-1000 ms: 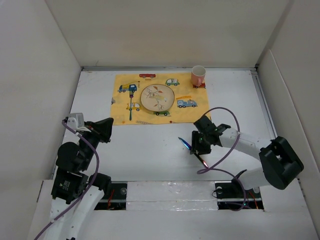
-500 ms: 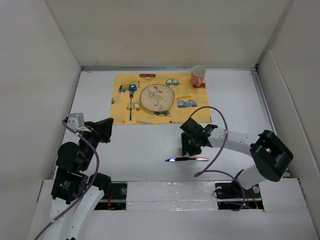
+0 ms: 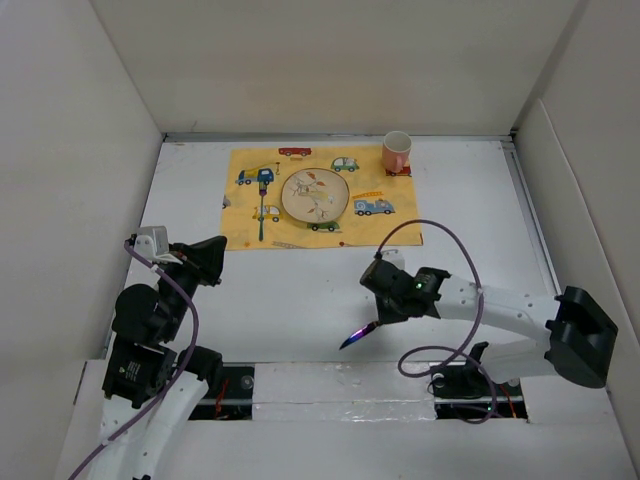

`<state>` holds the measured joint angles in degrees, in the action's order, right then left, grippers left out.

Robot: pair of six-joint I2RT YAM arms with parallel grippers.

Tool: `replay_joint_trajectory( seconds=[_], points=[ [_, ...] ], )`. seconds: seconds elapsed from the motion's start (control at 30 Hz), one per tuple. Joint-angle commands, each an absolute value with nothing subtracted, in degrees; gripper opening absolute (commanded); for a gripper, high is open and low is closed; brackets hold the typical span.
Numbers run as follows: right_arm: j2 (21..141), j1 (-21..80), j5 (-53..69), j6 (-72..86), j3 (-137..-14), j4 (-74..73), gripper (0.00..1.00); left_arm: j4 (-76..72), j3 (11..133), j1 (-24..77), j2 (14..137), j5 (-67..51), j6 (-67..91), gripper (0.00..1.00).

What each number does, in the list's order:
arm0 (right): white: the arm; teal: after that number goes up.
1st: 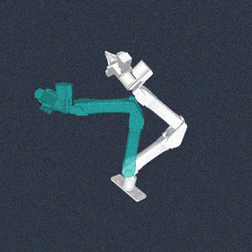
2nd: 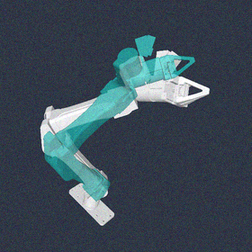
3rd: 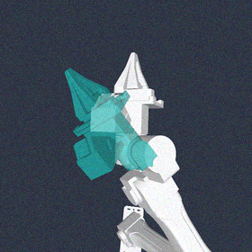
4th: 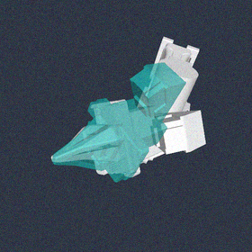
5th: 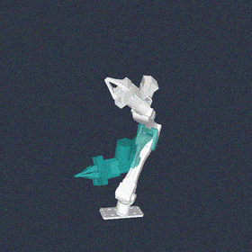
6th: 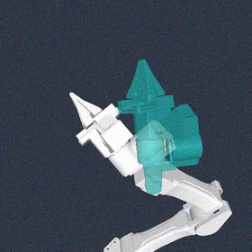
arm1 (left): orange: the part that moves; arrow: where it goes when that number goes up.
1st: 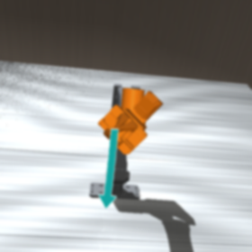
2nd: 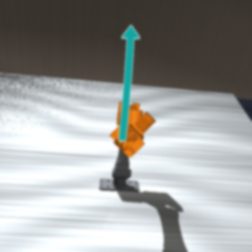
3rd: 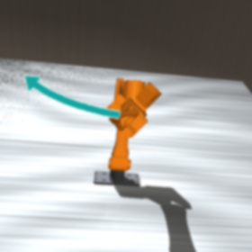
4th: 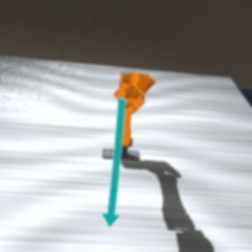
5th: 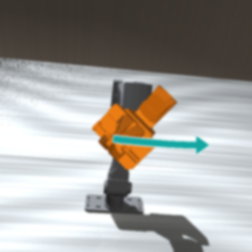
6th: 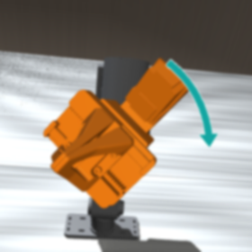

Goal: Set the dinner table for one person

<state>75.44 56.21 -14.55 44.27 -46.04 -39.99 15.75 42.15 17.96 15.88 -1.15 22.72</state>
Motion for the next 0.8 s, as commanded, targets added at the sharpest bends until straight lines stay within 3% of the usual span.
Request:
replay_joint_trajectory(
  seconds=[0.0,0.33,0.77],
  points=[
    [73.5,60.7,-14.2,48.9,-44.1,-44.3,0.23,14.0,44.4,18.3,15.9,-1.1,21.9,0.06],
    [82.8,65.4,-11.4,50.9,-44.1,-39.8,0.20,14.1,44.5,18.3,16.2,-1.0,21.7,0.06],
    [98.4,65.4,-18.7,42.5,-55.2,-32.1,0.17,14.2,44.6,18.3,16.6,-0.9,21.6,0.06]
  ],
)
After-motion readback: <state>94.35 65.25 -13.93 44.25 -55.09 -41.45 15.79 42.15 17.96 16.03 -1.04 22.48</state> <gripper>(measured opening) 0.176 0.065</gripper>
